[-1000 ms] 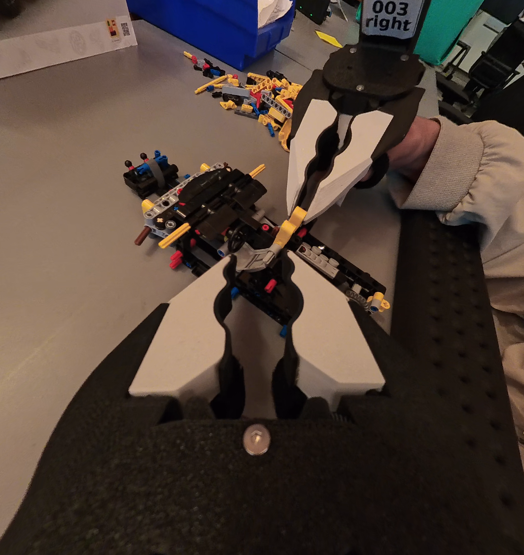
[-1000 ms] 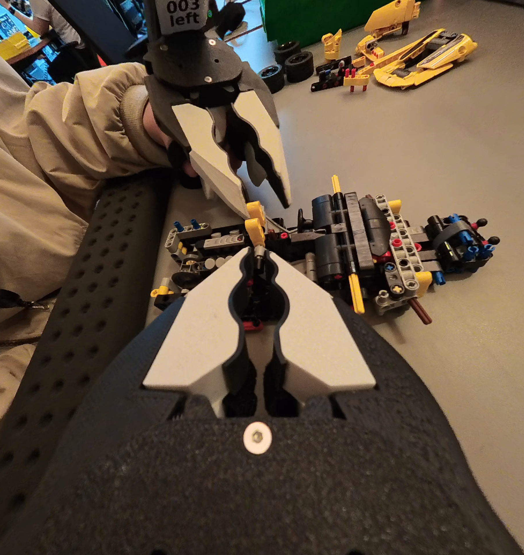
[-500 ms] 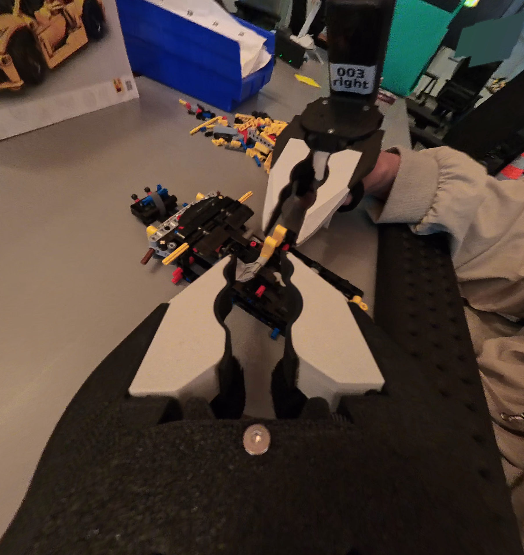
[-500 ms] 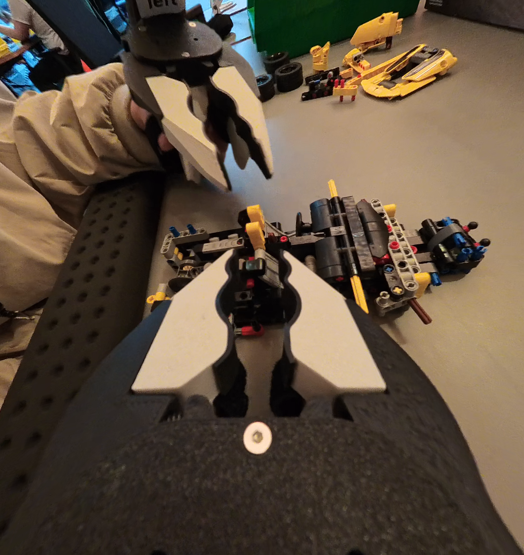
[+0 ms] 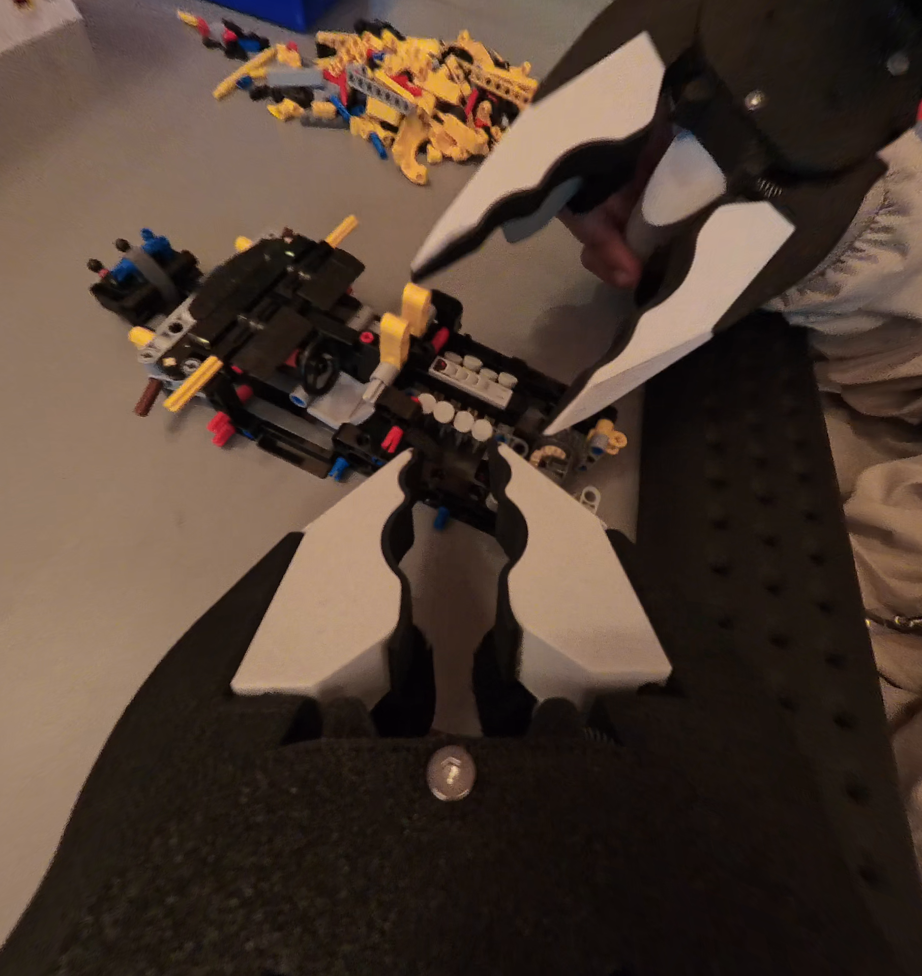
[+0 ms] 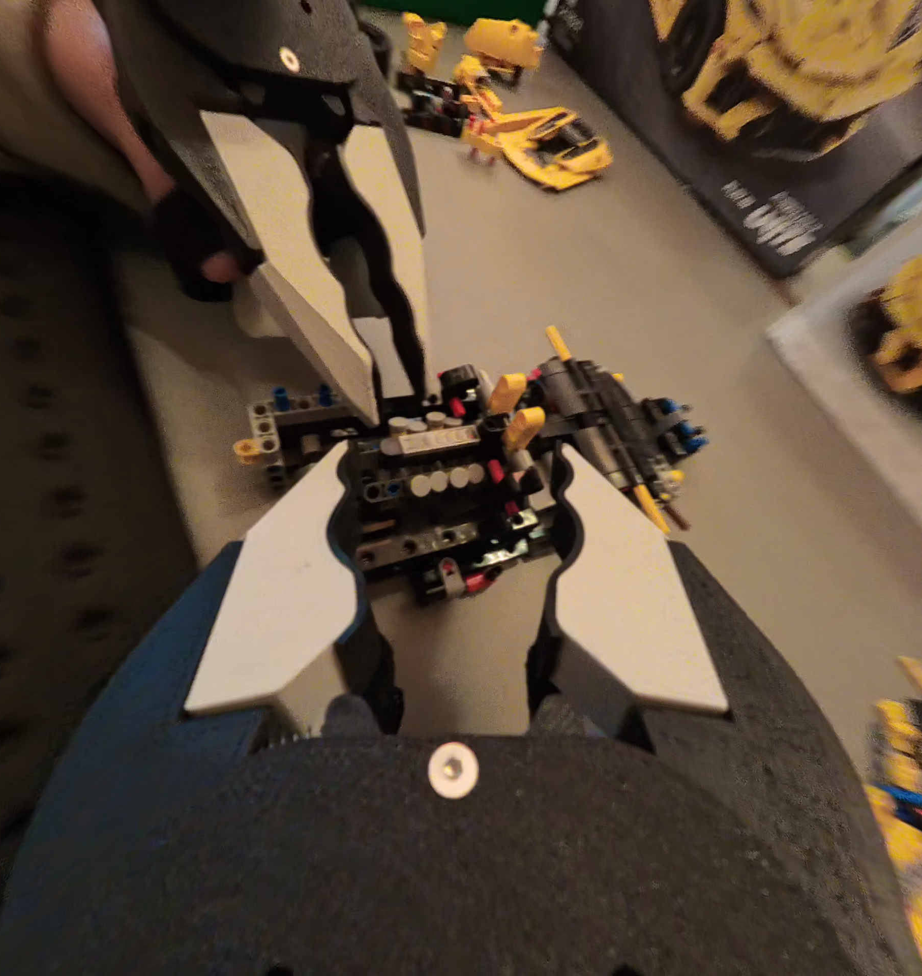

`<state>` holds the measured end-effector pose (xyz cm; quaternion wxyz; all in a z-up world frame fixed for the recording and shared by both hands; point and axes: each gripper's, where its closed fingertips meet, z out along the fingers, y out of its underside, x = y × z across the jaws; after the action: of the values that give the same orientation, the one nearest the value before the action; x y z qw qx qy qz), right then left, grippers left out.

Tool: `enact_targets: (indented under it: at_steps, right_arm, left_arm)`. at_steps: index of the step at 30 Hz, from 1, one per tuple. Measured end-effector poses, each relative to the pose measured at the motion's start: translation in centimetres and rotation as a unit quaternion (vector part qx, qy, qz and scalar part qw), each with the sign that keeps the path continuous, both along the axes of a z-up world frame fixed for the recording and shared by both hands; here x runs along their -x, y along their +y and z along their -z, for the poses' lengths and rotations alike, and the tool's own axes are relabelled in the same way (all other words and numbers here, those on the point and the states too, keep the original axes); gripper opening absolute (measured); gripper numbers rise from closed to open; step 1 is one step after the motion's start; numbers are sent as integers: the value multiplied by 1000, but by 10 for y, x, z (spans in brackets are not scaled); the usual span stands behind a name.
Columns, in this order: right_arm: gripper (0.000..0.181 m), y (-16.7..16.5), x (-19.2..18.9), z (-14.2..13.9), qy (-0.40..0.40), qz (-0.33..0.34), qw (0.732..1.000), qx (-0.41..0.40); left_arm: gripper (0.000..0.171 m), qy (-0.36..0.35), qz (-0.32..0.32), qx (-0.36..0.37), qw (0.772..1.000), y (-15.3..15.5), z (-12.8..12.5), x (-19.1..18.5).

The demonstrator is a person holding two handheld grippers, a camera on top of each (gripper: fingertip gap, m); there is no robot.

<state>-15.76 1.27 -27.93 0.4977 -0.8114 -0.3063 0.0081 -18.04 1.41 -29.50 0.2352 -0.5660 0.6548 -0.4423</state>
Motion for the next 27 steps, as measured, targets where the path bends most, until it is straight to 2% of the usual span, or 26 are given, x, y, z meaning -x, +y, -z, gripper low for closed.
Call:
enact_targets:
  at_steps: [2,3,7,8,10,13,18,27]
  right_arm:
    - [70,4,-5,-1,-79,23,995,-55]
    - [67,4,-3,-2,-91,23,993,-65]
    - [65,4,-3,2,-53,18,997,-44]
    - [58,3,0,5,-36,7,999,-32]
    - [28,-2,13,12,-9,-39,999,-7]
    - [18,0,14,13,-30,-39,999,-5]
    - [16,2,14,12,-8,-41,999,13]
    - [11,6,10,7,-79,-20,996,-31]
  left_arm:
    - [22,0,-8,-11,1000,1,2,-2]
    - [20,-1,-11,-20,1000,2,2,-2]
    - [8,6,-5,-32,999,-1,6,-1]
    - [1,13,-2,-27,1000,-3,7,-1]
    - [0,22,-1,-15,1000,-4,8,-1]
    - [0,31,4,-11,999,-5,11,-1]
    - [1,34,-1,-18,999,-4,12,-2]
    - [1,39,-14,-12,999,0,13,-4]
